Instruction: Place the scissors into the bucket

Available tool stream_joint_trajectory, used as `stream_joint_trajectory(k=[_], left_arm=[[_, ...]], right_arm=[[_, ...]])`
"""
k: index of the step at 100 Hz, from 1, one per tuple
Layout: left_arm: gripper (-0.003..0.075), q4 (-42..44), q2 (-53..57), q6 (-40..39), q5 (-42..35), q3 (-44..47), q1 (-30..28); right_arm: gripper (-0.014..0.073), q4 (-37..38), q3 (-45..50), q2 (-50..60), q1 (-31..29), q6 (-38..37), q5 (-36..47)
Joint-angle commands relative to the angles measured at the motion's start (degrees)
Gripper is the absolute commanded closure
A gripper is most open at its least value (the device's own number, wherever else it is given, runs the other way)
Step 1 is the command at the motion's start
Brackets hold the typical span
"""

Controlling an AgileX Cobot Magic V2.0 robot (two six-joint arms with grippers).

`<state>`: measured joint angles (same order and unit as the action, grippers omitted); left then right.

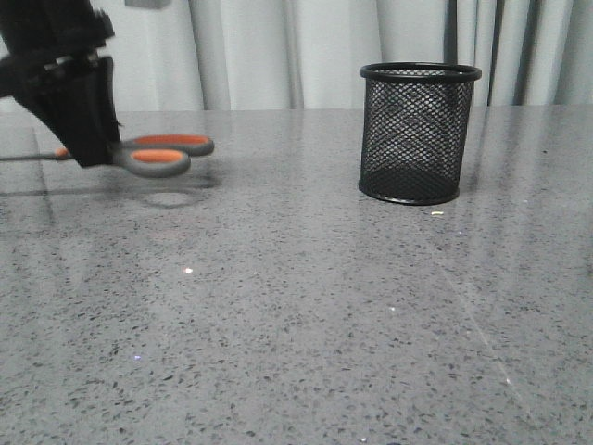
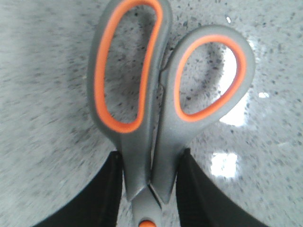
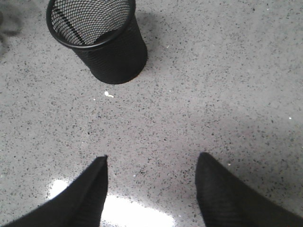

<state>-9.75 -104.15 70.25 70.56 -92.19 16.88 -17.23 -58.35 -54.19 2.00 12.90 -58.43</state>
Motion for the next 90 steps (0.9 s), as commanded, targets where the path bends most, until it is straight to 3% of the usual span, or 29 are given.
stream_joint_trajectory(k=[1, 13, 45, 61, 90], left_arm=[[0.0716, -0.58, 5.22, -1.14, 2.60, -1.43, 0.38], [0.0716, -0.55, 8.76, -1.56, 2.60, -1.43, 0.38], [0.0716, -1.03, 17.87, -2.17, 2.60, -1.43, 0.38], [0.0716, -3.11, 21.18, -2.17, 2.60, -1.66, 0.50], [0.0716, -3.92, 25.10, -2.17, 2.60, -2.09, 3.37]], right_arm=[[0.0222, -2.20, -1.94, 0.18, 0.06, 0.82, 3.51], [0.0222, -6.20, -1.94, 0.18, 0.06, 3.19, 4.84], [0.0222, -27.05, -1.94, 0.01, 0.06, 14.38, 9.07], [0.0222, -41.42, -1.94, -2.14, 0.06, 22.77, 7.67], [0.0222, -59.69, -1.94, -9.15, 0.37, 34.79, 3.81]])
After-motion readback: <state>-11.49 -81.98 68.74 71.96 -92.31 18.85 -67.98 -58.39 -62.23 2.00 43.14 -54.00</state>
